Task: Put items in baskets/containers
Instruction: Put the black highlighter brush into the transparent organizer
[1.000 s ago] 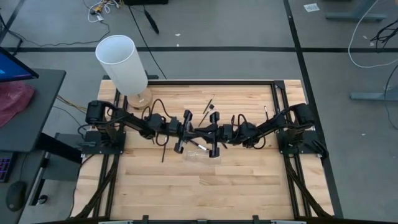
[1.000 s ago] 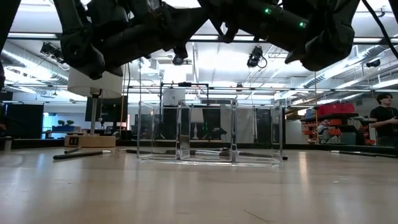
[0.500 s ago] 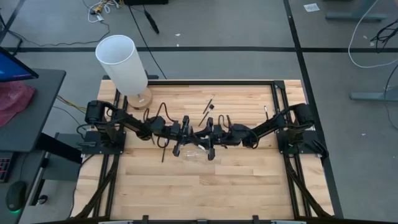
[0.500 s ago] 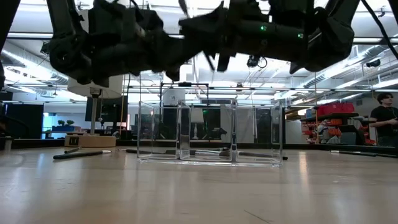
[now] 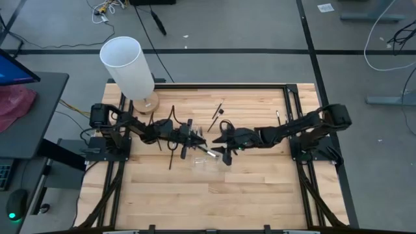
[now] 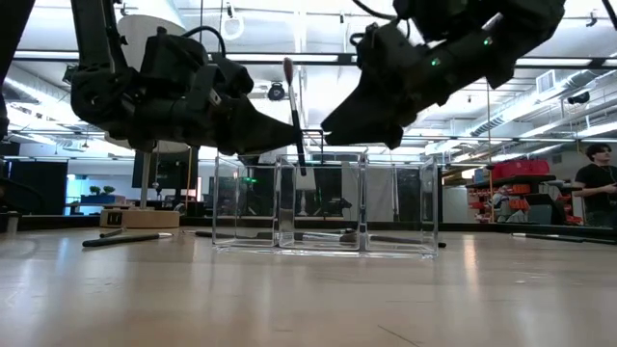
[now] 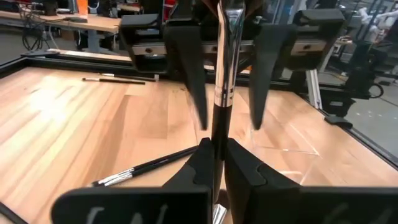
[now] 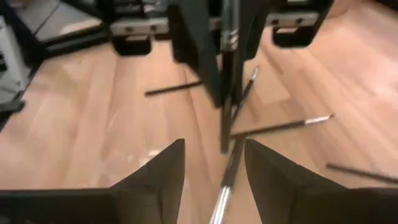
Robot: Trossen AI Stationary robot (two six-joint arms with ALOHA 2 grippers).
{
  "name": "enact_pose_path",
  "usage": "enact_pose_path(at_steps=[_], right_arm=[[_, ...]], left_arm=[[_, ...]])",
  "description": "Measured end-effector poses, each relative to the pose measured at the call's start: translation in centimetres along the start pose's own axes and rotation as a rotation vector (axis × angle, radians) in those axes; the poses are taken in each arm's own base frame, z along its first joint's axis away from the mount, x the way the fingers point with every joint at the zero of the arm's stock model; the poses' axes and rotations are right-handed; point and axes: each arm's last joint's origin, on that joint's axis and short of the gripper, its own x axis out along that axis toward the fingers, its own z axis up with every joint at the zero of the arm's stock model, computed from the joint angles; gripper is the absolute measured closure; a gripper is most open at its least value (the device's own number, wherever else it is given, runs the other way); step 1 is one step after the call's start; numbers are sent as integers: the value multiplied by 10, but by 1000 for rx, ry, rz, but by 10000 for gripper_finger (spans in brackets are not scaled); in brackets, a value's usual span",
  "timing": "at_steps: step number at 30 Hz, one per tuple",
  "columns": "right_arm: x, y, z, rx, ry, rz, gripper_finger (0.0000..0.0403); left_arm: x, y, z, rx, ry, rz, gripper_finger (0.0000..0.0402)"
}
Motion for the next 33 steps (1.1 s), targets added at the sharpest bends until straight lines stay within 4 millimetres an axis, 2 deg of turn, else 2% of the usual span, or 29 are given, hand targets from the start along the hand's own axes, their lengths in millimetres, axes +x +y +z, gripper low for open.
enact_pose_path(at_steps=[5,10,14,18,22,24,27,30,33], right_arm=[[18,-3,-15,-16,14,-36,242],[33,-2,-16,-51,-128,-22,251],[37,-3,-14,-62,-202,-77,266],[37,-3,-13,-74,-220,-84,307],[37,-1,-13,-75,-218,-81,377],[37,0,-14,-74,-215,-80,388],[36,1,-14,-55,-217,-79,384],[36,5,-14,-51,-217,-71,391],[36,5,-18,-57,-188,-71,391]], left_arm=[[-3,3,9,-16,-23,-6,386],[-5,2,17,-11,-51,-42,386],[-5,2,17,-18,-48,-43,386],[-5,1,17,-30,-49,-44,386],[-5,1,17,-28,-48,-42,380],[-5,1,16,-29,-46,-42,377],[-5,1,17,-25,-54,-43,373],[-5,1,20,-14,-83,-76,347],[-6,0,27,4,-149,-94,296]])
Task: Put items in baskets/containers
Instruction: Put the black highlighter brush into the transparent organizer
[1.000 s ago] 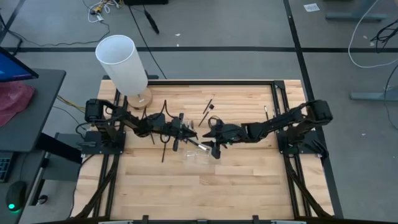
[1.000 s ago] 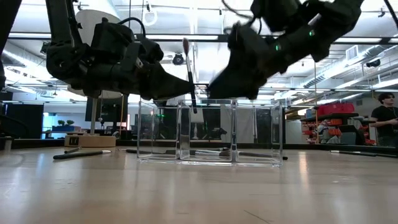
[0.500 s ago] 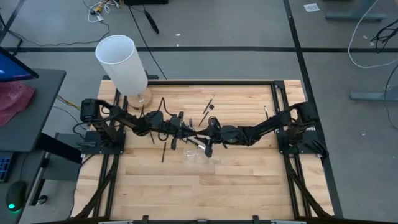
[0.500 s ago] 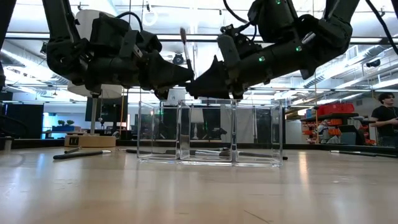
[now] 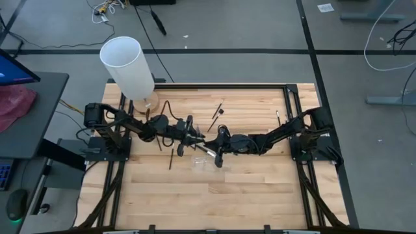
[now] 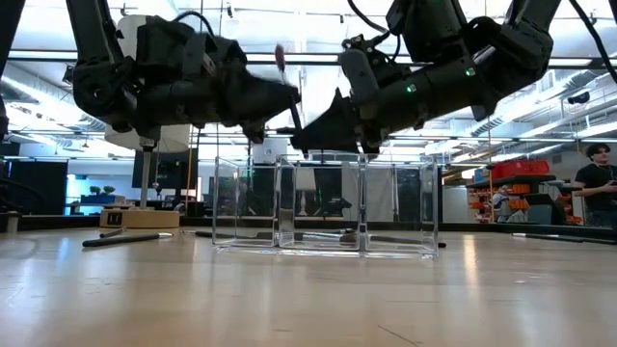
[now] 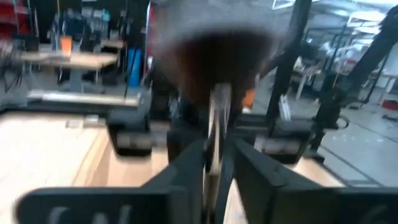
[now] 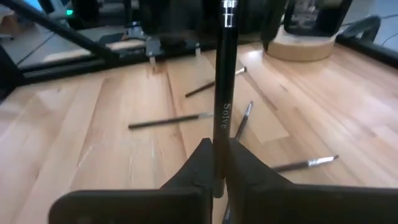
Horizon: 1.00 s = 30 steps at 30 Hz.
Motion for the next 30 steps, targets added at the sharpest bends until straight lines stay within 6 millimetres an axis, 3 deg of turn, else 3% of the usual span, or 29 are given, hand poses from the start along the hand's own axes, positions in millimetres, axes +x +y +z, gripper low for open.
enact_pose_path(at_steps=[5,8,12,19,24,30], right_arm=[[0,1,0,-1,-1,1,391],[-1,2,0,-1,-3,6,391],[-1,3,0,-5,-2,8,391],[-1,4,0,-3,-6,16,388],[-4,3,0,3,52,9,323],[-26,-5,6,-15,225,-69,237]], left_arm=[[0,-1,5,15,-54,-10,217],[0,-1,6,19,-60,-26,207],[0,-2,6,19,-57,-35,247],[-1,-3,9,30,-62,-55,377],[-3,-6,20,21,-31,-79,377],[-8,-20,39,-67,127,-149,377]])
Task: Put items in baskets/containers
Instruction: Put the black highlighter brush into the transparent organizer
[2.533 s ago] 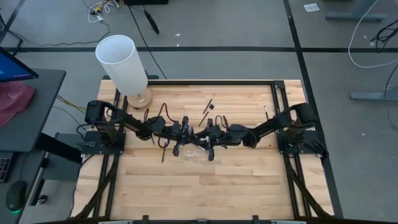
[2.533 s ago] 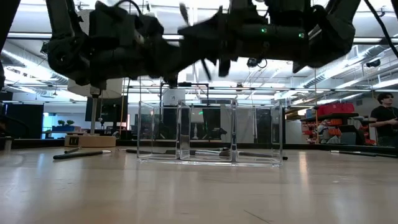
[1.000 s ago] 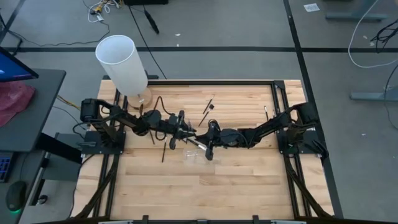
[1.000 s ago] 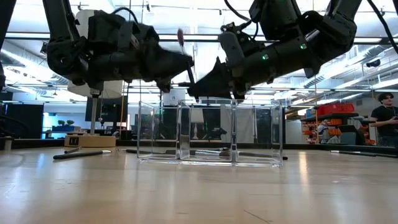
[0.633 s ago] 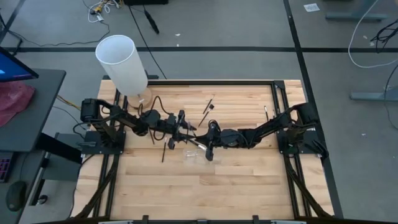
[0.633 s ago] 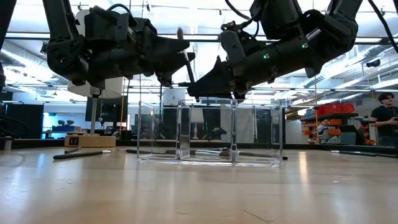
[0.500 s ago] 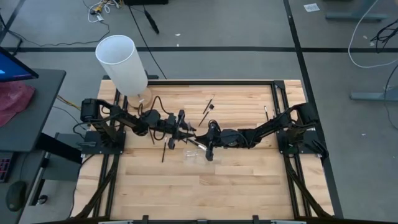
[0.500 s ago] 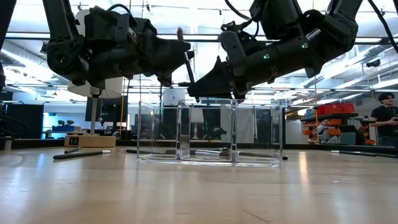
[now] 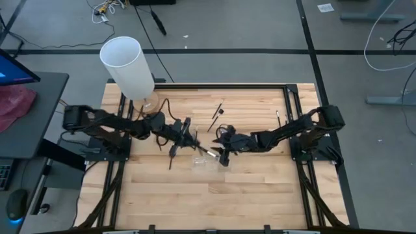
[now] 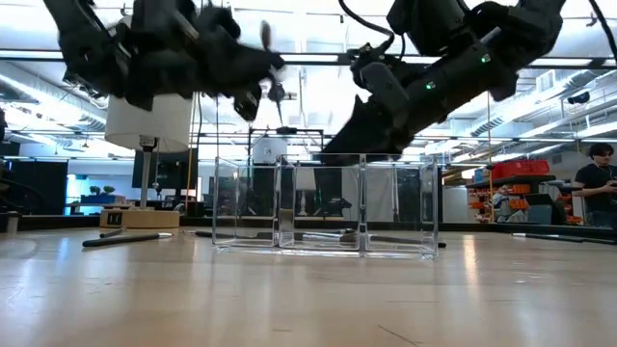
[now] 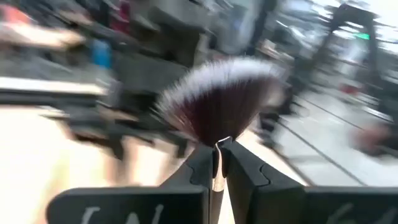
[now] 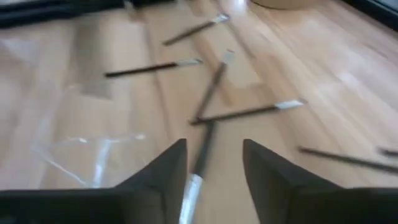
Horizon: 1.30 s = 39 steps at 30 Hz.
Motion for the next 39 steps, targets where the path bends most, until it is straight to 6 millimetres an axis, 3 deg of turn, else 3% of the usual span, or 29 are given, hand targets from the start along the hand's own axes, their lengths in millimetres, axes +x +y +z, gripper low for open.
enact_pose_path(at_steps=[5,9,15,22,32,39], right_arm=[[-16,-7,0,1,70,-133,212],[-15,-7,2,8,41,-160,217],[-17,2,-1,2,42,-135,238],[-21,14,-4,-15,40,-97,258],[-22,15,-1,-16,8,-123,278],[-22,15,-1,-13,3,-122,281]], left_arm=[[9,-18,15,-78,106,-109,377],[20,-24,10,-67,228,-37,377],[34,-21,-2,3,285,108,377],[41,-16,-13,-28,365,112,377],[53,-9,-35,-104,501,94,375],[53,-7,-40,-115,517,99,342]])
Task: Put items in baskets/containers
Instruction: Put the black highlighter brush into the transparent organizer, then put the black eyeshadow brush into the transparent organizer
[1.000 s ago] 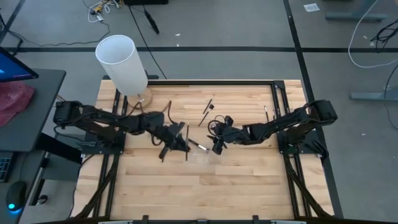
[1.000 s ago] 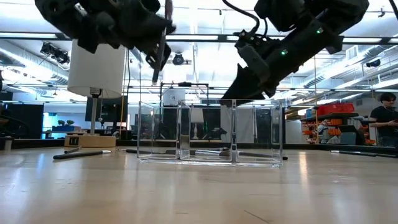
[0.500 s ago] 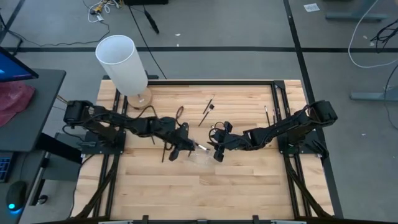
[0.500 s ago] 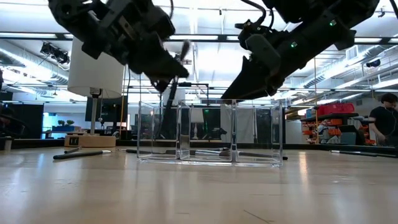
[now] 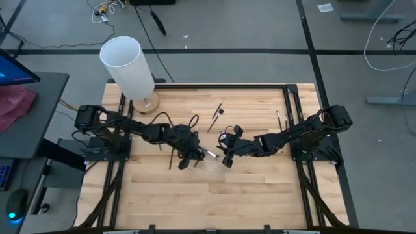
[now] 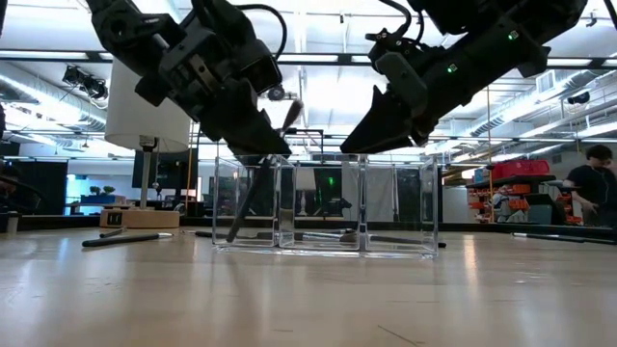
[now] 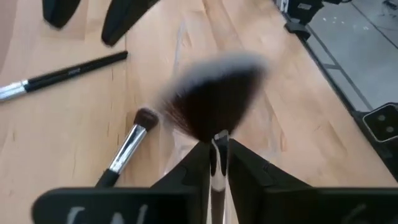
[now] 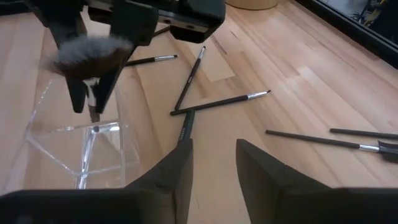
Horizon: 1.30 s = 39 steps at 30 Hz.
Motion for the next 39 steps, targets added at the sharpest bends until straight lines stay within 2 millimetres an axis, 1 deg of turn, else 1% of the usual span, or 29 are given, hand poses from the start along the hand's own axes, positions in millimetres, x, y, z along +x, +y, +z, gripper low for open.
enact_pose_path(at_steps=[9,13,16,20,23,26,29,32,34,36,39], right_arm=[[0,0,0,-3,3,-1,281],[0,0,-1,-6,8,-3,281],[-1,0,0,-4,4,-1,281],[-7,-3,3,-4,9,-3,281],[-18,-7,9,7,15,-5,281],[-33,-13,18,30,8,-3,281],[-47,-19,22,59,16,-11,281],[-53,-23,19,97,70,-31,281],[-54,-25,12,122,140,-40,281],[-52,-25,3,159,189,-40,281],[-46,-27,-22,203,246,-62,281]], left_arm=[[0,2,0,0,-6,60,299],[-6,2,5,-1,-25,30,285],[-18,2,13,1,-51,-28,279],[-40,1,24,-7,-81,-75,279],[-62,2,30,-6,-93,-43,281],[-82,6,31,8,-72,55,286],[-94,15,26,17,-18,212,290],[-97,28,17,-3,19,317,296],[-92,36,10,-10,11,334,302],[-85,42,-3,-24,31,339,309],[-75,48,-14,-23,28,340,321]])
